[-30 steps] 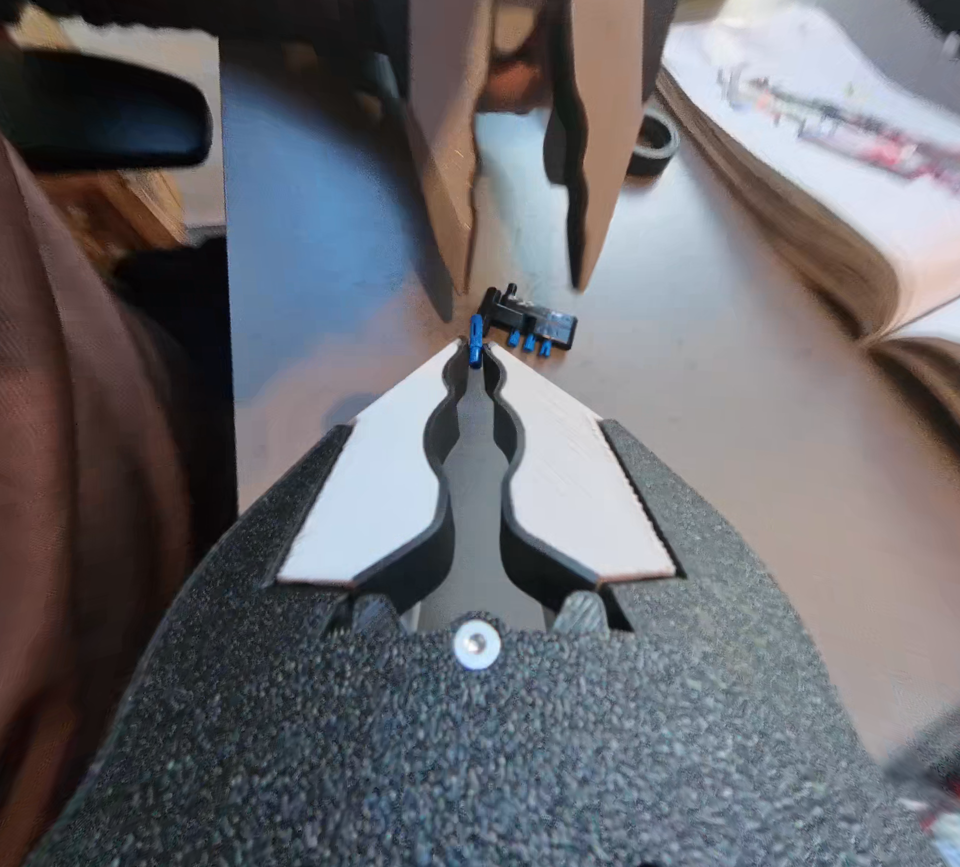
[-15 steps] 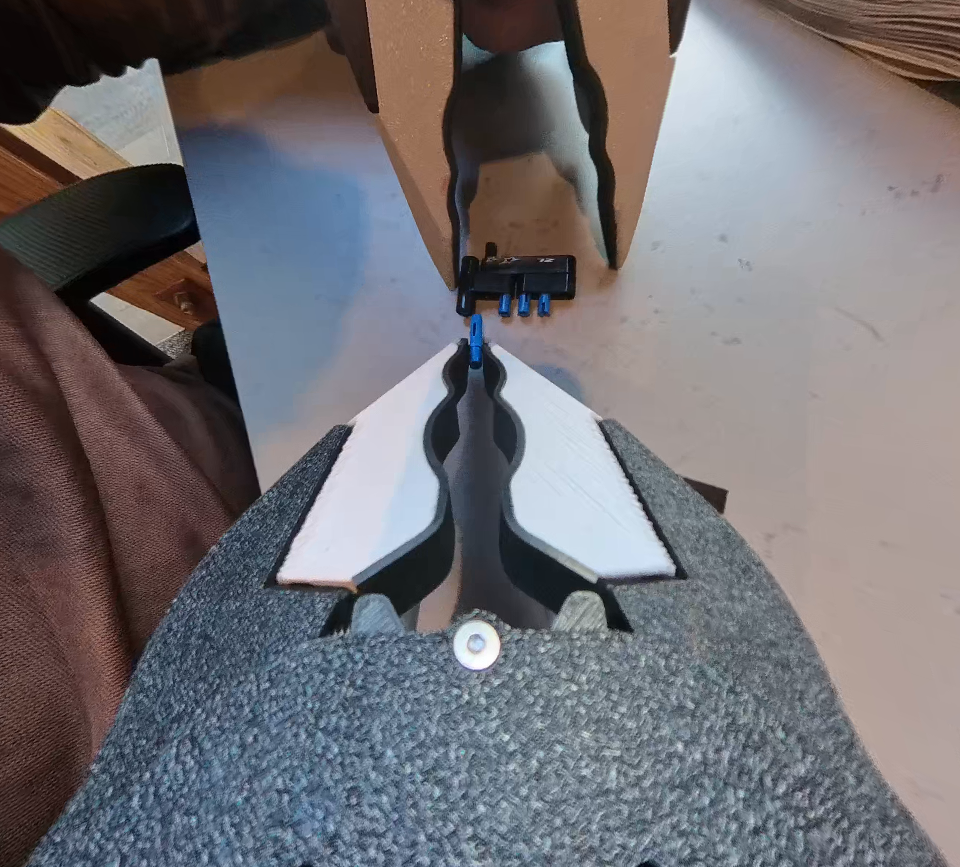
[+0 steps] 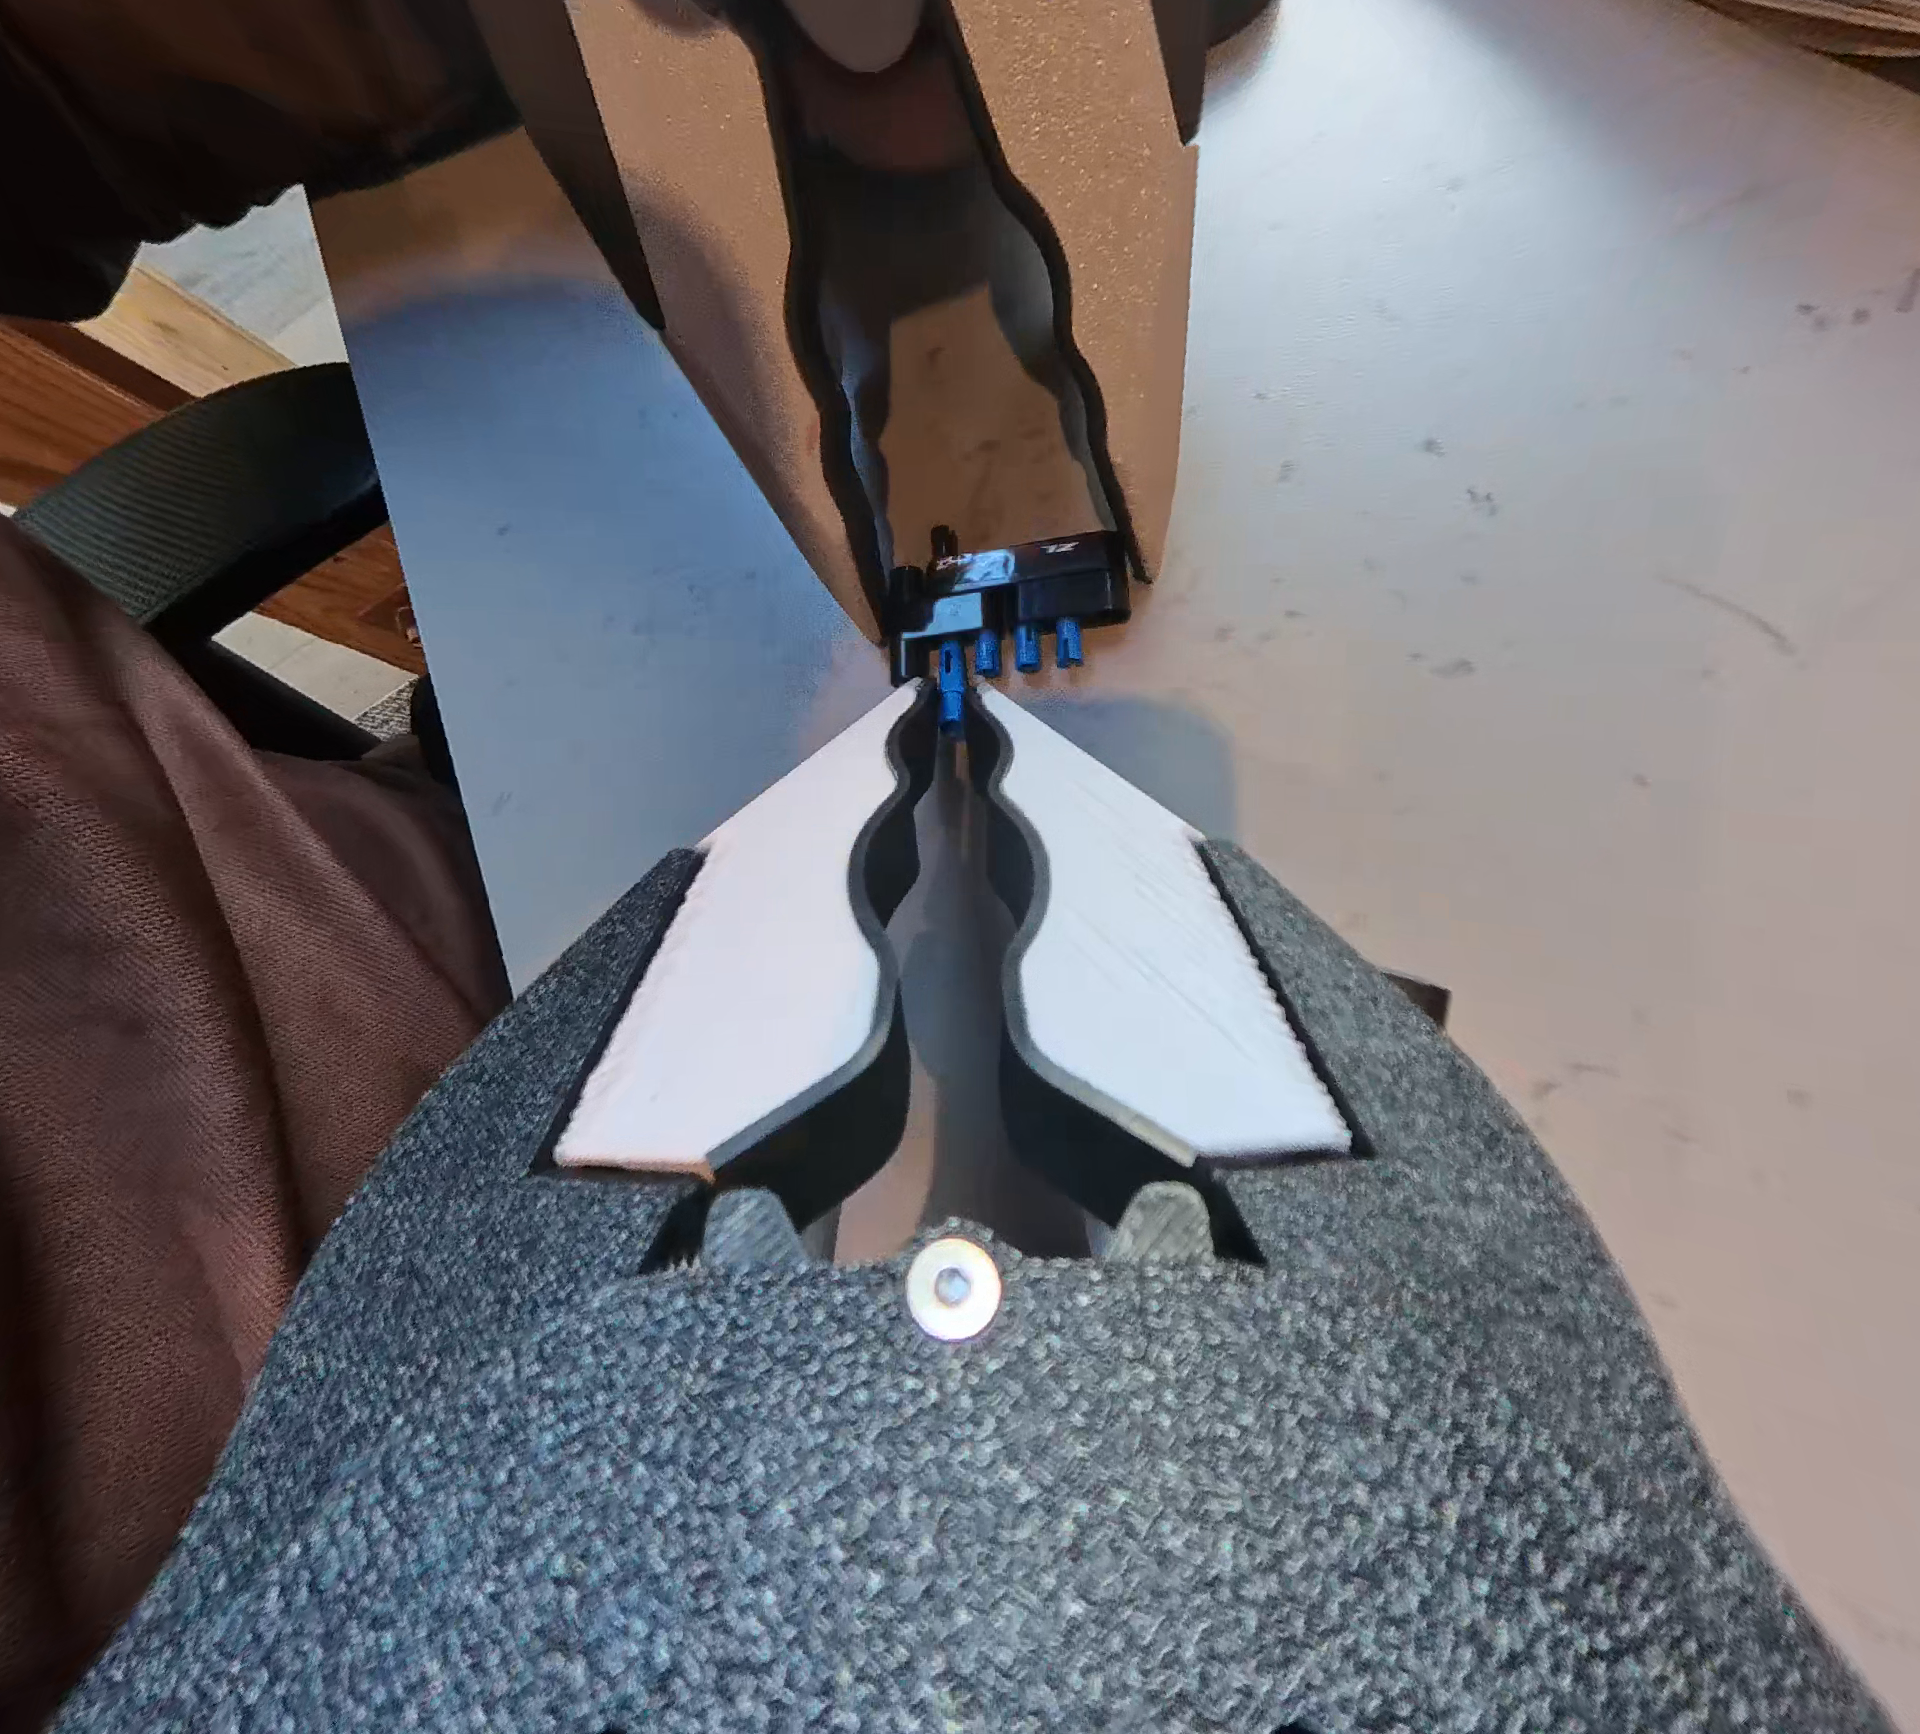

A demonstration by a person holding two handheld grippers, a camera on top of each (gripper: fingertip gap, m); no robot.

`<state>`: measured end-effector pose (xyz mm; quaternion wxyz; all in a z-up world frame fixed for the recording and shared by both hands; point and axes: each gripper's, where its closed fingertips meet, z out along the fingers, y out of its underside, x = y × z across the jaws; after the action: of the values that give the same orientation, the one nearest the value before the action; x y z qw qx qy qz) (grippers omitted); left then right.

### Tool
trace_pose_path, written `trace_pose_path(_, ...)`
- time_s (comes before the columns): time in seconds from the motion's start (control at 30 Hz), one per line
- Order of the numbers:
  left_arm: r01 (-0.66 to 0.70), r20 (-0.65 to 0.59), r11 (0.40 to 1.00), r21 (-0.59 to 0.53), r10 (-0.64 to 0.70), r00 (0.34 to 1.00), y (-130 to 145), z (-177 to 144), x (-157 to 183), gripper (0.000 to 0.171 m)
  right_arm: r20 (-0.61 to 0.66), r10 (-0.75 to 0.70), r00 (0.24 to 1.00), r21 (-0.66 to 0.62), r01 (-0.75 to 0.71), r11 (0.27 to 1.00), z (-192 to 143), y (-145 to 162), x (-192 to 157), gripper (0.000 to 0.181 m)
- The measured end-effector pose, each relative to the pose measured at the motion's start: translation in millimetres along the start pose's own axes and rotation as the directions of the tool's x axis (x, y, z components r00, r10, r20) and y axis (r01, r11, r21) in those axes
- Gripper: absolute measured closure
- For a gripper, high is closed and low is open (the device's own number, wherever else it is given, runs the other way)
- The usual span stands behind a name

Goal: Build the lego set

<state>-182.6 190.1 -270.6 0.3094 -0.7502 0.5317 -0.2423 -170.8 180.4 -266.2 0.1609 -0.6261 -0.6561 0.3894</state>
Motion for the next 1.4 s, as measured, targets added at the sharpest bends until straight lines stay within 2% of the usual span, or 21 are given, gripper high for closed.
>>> trace_pose_path(0.27, 0.058, 0.092, 0.998, -0.002, -0.057, 0.994, 0.1, 0.4, 7.3, 0.125, -0.026, 0.021, 0.999, 0.032, -0.02, 0.999, -0.7, -0.4, -7.2, 0.176)
trace_pose_path(0.4, 0.056, 0.112, 0.998, 0.001, -0.056, 0.992, -6.2, 7.5, 20.0, 0.125, -0.111, 0.002, 0.994, 0.038, 0.002, 0.999, -6.7, 10.9, -18.1, 0.176)
trace_pose_path(0.63, 0.002, 0.055, 1.0, -0.001, -0.002, 0.998, -14.9, 17.9, 40.7, 0.125, -0.162, -0.075, 0.984, -0.012, 0.074, 0.997, -13.0, 31.6, -34.0, 0.176)
trace_pose_path(0.8, -0.006, 0.055, 1.0, -0.001, 0.006, 0.998, -15.8, 19.1, 45.4, 0.125, -0.2, -0.086, 0.976, 0.055, 0.099, 0.994, -13.9, 32.8, -39.4, 0.177)
trace_pose_path(0.9, -0.004, 0.049, 1.0, 0.0, 0.004, 0.999, -15.6, 18.9, 45.8, 0.125, -0.231, -0.121, 0.965, 0.05, 0.136, 0.989, -13.3, 33.0, -39.3, 0.177)
trace_pose_path(1.13, -0.025, 0.021, 1.0, 0.001, 0.025, 0.999, -15.6, 19.3, 50.7, 0.126, -0.163, -0.151, 0.975, 0.033, 0.158, 0.987, -12.3, 34.2, -44.8, 0.176)
trace_pose_path(1.4, -0.037, 0.027, 0.999, 0.0, 0.037, 0.999, -15.5, 19.2, 51.5, 0.126, -0.183, -0.201, 0.963, -0.04, 0.196, 0.98, -11.9, 33.3, -44.2, 0.177)
